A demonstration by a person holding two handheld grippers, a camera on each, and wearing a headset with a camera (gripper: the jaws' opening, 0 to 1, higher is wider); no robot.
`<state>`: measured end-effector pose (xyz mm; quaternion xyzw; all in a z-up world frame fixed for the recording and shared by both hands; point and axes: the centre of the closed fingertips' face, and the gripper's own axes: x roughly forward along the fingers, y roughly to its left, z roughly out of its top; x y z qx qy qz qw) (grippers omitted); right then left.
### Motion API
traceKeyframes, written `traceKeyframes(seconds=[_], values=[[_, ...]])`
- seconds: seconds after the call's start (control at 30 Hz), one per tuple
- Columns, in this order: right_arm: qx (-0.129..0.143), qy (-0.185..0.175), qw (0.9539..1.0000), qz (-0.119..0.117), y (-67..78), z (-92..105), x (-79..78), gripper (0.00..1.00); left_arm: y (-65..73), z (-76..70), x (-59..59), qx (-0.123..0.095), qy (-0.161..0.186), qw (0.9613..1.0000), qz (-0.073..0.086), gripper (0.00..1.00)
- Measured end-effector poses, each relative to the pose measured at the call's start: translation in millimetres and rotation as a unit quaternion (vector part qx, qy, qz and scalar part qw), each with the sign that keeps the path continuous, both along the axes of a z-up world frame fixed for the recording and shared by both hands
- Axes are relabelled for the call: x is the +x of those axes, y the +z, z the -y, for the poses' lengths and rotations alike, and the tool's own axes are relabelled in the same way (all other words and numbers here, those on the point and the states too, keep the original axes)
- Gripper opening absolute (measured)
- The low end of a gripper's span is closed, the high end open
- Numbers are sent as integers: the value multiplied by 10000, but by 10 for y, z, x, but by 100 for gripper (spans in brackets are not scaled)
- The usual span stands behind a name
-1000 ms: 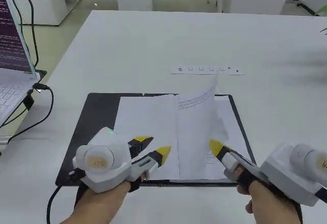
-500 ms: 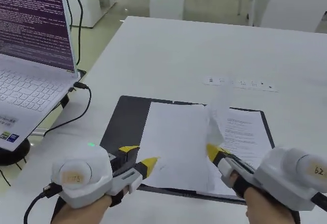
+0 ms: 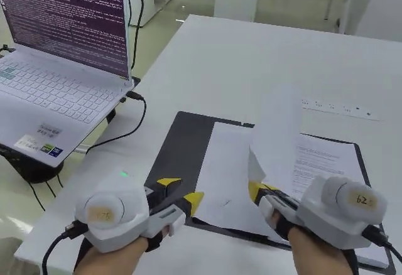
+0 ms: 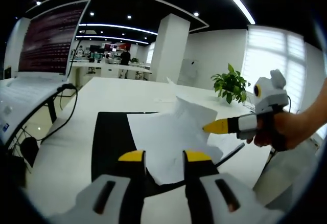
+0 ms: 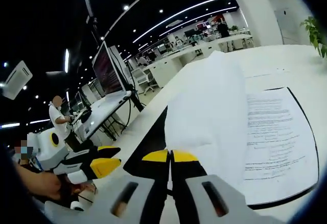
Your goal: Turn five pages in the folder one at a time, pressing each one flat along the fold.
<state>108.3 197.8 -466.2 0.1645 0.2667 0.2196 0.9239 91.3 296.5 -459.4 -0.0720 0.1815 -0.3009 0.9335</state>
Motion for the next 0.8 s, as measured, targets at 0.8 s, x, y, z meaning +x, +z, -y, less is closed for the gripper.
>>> traceKeyframes(seconds=[0.8], values=[[-1018, 1068, 9876, -533, -760, -571, -58, 0, -199, -280, -27, -189, 376, 9987, -292, 25]])
